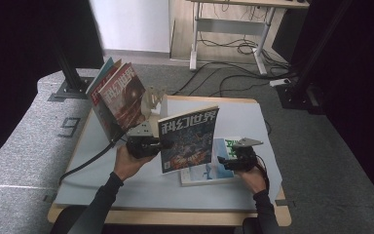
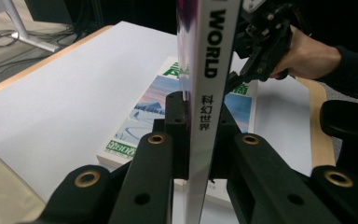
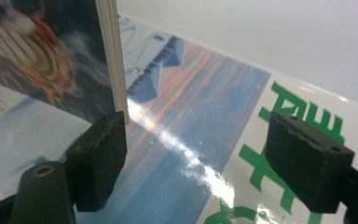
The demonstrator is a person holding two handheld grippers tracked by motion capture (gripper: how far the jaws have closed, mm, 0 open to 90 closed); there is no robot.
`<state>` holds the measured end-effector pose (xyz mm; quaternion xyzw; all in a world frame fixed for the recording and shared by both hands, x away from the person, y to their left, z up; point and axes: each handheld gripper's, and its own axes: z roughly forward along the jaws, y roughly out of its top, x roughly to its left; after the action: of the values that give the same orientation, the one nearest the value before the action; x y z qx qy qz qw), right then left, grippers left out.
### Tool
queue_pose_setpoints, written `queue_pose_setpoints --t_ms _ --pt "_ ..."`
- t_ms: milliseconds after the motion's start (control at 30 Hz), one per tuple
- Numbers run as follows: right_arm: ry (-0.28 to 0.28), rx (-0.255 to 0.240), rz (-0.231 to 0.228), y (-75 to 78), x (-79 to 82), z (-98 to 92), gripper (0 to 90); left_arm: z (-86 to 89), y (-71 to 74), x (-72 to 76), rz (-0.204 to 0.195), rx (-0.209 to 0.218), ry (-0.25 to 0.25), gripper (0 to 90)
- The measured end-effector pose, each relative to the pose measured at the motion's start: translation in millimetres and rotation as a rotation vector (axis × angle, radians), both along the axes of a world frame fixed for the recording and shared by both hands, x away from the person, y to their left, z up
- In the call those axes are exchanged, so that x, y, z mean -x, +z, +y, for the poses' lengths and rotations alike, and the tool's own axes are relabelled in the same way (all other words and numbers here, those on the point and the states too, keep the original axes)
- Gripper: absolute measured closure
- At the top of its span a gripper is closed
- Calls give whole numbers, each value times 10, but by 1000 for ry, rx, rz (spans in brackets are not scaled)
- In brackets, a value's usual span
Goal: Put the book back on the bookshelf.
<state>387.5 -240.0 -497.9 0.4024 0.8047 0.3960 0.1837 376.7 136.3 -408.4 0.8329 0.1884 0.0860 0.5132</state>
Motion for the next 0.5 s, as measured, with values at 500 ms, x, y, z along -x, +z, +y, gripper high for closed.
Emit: queue_pose_setpoints --t_ms 500 --pt "-3 22 -8 -260 -9 12 164 117 37 7 65 31 41 825"
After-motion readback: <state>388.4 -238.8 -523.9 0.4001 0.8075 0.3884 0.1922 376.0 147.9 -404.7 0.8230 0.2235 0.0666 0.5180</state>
